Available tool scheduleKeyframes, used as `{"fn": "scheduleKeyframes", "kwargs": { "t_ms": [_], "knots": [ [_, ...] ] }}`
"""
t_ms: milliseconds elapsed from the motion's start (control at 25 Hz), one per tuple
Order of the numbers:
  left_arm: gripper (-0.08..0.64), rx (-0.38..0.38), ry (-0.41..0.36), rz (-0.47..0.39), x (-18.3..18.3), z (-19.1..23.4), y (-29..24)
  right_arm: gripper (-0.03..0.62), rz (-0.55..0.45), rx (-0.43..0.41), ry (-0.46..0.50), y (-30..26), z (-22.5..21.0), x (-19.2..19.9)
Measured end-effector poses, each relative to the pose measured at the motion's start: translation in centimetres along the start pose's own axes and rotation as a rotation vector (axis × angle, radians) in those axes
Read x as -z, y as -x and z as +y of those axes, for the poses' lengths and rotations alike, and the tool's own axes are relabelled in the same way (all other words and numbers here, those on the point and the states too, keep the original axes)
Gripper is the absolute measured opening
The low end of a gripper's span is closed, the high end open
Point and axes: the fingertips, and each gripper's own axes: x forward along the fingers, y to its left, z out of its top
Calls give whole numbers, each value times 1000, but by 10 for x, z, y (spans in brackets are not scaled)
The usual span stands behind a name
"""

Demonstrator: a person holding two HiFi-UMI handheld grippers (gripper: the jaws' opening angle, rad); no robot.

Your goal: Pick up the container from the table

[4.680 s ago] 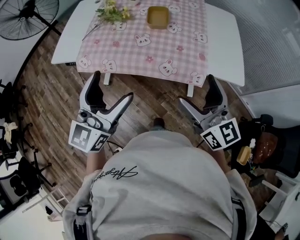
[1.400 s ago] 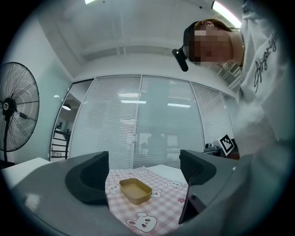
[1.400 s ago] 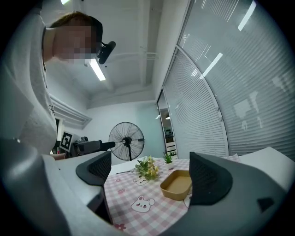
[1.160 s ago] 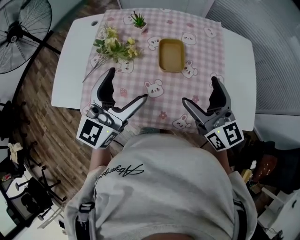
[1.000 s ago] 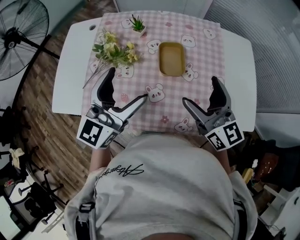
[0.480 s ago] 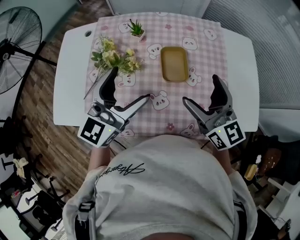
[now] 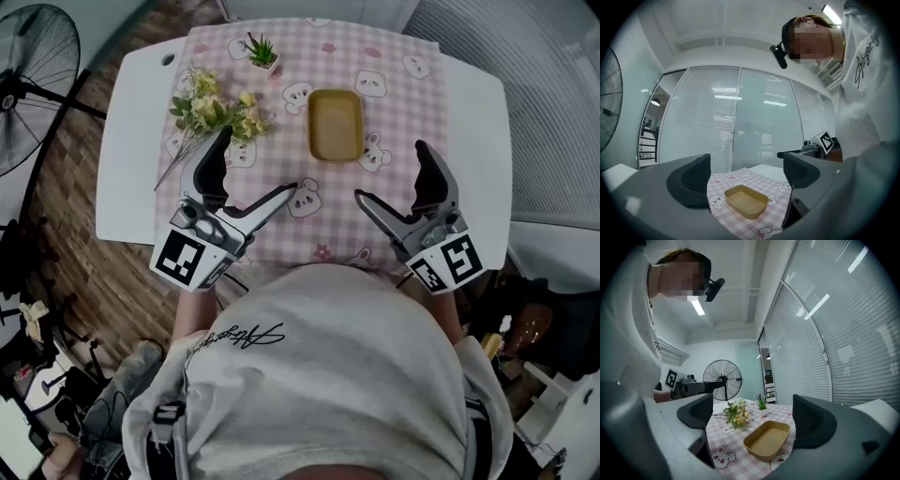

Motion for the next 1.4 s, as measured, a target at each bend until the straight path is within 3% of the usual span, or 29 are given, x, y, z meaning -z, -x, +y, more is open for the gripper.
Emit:
{"fn": "scheduleKeyframes", "kwargs": {
  "t_ms": [200,480,840,1400],
  "knots": [
    [468,-13,35,-14,0,-7,-8,514,26,-49,22,3,-10,1],
    [468,-13,-10,50,19,-17,-18,514,86,-82,25,6,-21,21],
    [468,-7,50,89,46,-18,-25,514,186,-118,61,-5,-19,60],
    [468,31,82,249,120,-5,-40,514,300,-149,55,-34,-30,109]
  ]
}}
